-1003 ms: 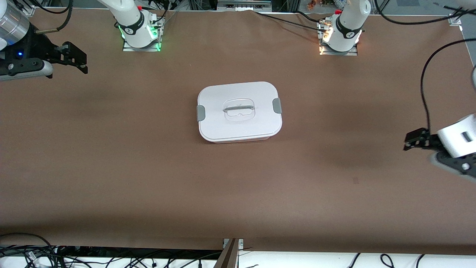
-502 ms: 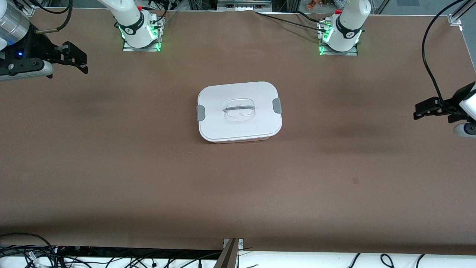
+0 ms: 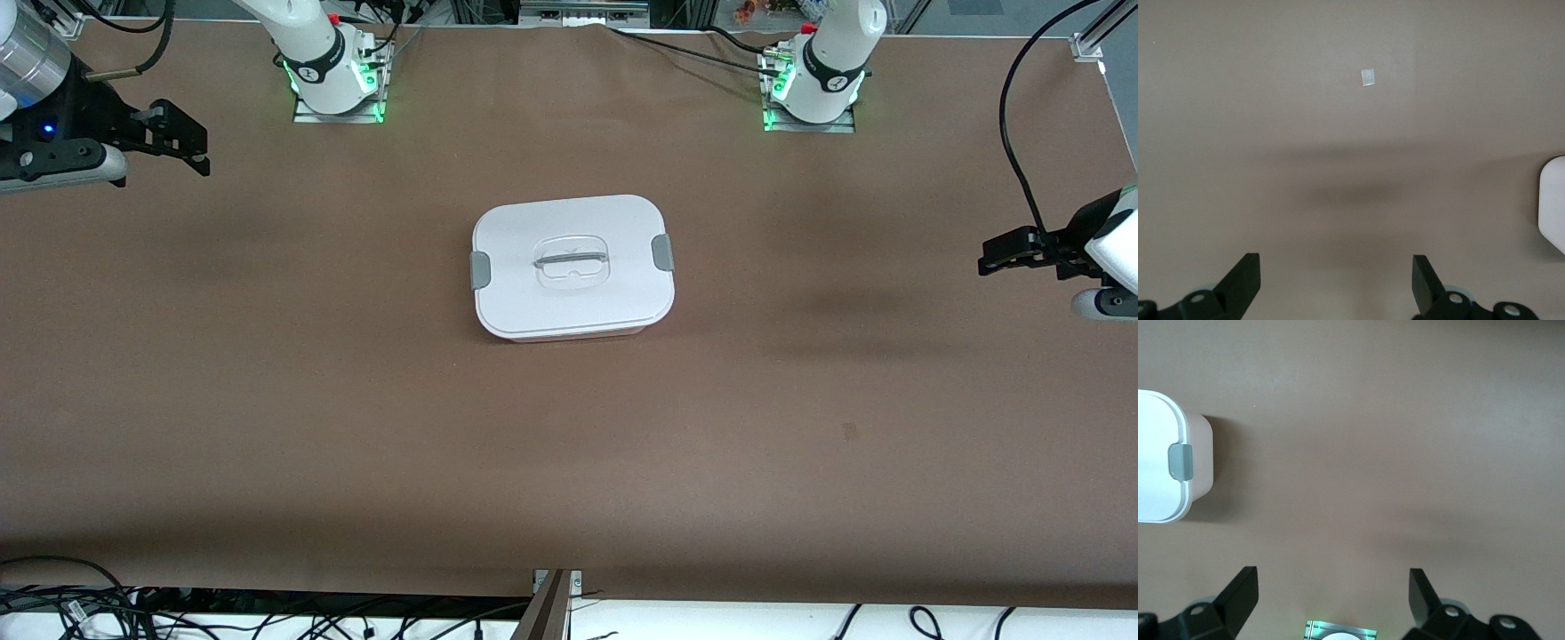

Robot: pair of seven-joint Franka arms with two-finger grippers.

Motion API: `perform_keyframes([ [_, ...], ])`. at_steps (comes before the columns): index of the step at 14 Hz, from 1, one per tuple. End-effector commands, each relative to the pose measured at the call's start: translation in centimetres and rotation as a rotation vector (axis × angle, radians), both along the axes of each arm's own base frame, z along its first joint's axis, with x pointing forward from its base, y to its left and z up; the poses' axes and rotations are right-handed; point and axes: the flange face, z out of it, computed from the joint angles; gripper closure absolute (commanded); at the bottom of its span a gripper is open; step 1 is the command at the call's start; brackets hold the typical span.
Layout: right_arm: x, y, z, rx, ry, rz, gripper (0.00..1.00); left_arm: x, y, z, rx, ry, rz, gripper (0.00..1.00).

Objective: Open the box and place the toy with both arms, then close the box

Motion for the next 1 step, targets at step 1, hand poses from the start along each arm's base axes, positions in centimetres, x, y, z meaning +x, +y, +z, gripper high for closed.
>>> perform_keyframes([
  [1, -0.1, 0.25, 0.62, -0.002, 0.004, -0.009, 0.0, -0.24, 0.27, 0.19, -0.021, -0.009, 0.018, 0.0],
])
